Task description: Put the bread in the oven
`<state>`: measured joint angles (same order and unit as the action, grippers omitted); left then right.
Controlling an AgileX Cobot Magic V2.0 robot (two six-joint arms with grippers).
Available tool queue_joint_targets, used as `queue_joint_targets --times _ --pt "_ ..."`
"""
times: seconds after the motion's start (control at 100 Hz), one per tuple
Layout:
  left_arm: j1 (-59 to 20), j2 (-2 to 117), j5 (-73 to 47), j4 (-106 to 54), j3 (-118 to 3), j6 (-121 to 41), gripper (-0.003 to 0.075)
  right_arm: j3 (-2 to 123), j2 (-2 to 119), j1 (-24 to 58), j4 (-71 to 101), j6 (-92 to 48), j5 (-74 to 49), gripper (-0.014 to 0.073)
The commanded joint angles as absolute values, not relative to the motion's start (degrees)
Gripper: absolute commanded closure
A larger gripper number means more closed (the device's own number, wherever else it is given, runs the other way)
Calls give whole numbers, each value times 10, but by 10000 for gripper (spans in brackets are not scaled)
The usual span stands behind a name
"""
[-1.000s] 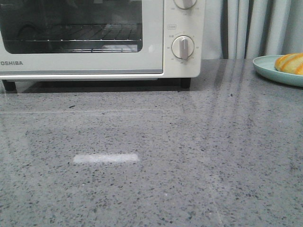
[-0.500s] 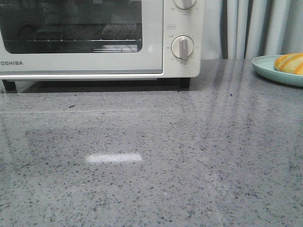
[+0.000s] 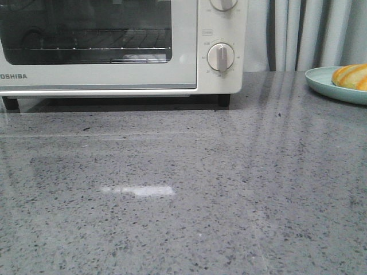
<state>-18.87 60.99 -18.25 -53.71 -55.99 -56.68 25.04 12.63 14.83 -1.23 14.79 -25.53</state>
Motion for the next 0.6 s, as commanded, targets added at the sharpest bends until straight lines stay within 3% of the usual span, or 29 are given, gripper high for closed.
queue_joint_targets --times 0.0,0.59 --pt "-201 623 -132 -543 -583 -568 741 281 137 149 -31 140 -224 662" --pt "-201 695 -93 -539 -581 -568 741 281 137 149 -40 140 -223 662"
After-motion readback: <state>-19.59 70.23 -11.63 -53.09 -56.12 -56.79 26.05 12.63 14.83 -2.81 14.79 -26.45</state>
